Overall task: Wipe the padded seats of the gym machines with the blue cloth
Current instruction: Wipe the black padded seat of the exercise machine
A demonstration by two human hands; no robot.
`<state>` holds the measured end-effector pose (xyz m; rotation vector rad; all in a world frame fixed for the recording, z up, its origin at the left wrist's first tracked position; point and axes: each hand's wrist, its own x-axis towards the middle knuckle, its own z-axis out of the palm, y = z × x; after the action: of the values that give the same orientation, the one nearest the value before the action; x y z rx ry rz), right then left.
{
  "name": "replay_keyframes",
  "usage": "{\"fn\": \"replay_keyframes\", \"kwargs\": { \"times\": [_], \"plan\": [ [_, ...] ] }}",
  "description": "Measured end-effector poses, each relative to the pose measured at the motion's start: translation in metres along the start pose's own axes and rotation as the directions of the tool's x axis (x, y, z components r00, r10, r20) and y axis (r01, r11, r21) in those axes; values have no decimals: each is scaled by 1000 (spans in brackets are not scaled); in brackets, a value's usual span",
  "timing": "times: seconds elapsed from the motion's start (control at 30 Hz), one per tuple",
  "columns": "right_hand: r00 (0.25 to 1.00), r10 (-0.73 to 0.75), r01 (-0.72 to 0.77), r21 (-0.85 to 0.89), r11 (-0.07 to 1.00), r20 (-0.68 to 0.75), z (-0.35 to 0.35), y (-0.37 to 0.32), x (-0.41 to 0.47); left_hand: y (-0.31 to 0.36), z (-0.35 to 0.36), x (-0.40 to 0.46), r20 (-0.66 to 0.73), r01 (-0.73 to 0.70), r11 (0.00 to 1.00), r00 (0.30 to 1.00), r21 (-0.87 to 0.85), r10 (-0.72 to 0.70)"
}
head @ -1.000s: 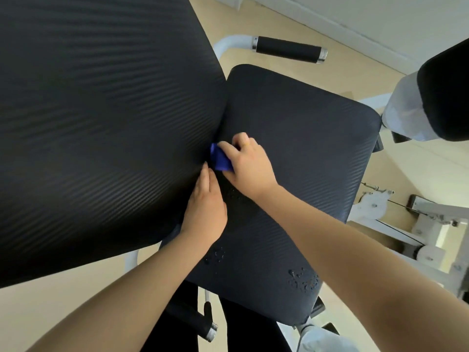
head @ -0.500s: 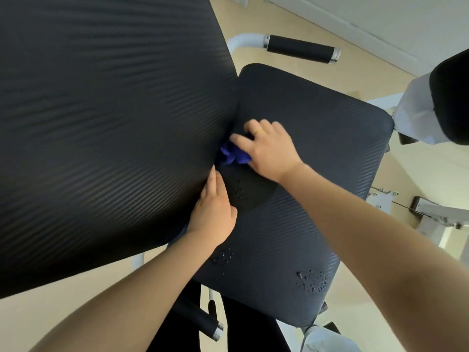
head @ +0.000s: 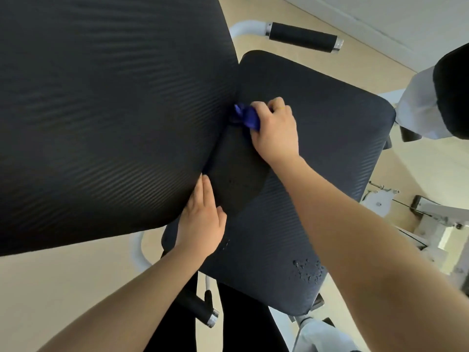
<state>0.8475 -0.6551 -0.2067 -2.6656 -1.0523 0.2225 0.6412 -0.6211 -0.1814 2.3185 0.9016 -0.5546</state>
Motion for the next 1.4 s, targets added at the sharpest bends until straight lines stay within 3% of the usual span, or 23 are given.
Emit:
{"fn": "replay_keyframes", "kwargs": {
  "times": [0.03,0.1,0.2,0.3,0.33,0.4,0.5,0.57,0.67,0.77,0.8,0.9,1.0,1.1,1.2,1.23,1.3,1.4],
  "plan": [
    [997,71,-70,61,996,-22,3,-8,-5,-2,1,-3,-8,1,1000,1000,21,-1],
    [999,41,-43,135,990,17,14,-33,-32,-2,1,-5,-9,-3,999,1000,49,3],
    [966,-203,177,162,971,160,21,-58,-85,-3,1,-6,-52,-9,1000,999,0,9],
    [889,-396,391,71,918,227,10,-41,-78,-7,4,-14,-54,-9,999,998,41,11],
    [907,-366,372,12,928,206,6,-32,-66,-8,6,-17,-47,5,998,999,58,-2],
    [983,-163,168,-64,984,82,0,-17,-41,-10,10,-21,-34,18,994,999,107,-15],
    [999,41,-41,4,999,-1,6,-24,-43,-17,9,-21,66,-16,969,998,248,-1],
    [998,-21,17,80,997,53,16,-46,-72,-26,9,-19,66,-55,956,997,287,38],
    [956,-239,218,135,967,171,25,-70,-118,-38,10,-20,41,-108,948,994,299,100],
    [927,-323,321,42,946,191,18,-57,-104,-43,7,-19,37,-164,940,986,299,160],
    [948,-282,286,-10,958,145,15,-50,-92,-45,6,-20,53,-169,939,986,300,160],
    [1000,0,0,-81,997,-2,11,-37,-65,-47,8,-19,94,-197,929,980,312,176],
    [999,54,-54,-65,996,2,16,-53,-81,-46,6,-20,87,-209,924,978,321,191],
    [986,-132,134,-10,991,101,19,-69,-128,-45,5,-21,66,-220,934,976,282,210],
    [937,-299,320,-100,942,180,13,-57,-133,-43,5,-21,69,-220,942,975,254,209],
    [949,-272,295,-147,944,157,10,-49,-121,-44,6,-21,63,-212,945,977,249,203],
    [997,-72,74,-211,975,18,6,-34,-96,-45,9,-21,49,-199,958,980,206,193],
    [970,232,-241,-145,960,-72,4,-28,-85,-46,10,-21,27,-201,969,980,143,199]
  ]
}}
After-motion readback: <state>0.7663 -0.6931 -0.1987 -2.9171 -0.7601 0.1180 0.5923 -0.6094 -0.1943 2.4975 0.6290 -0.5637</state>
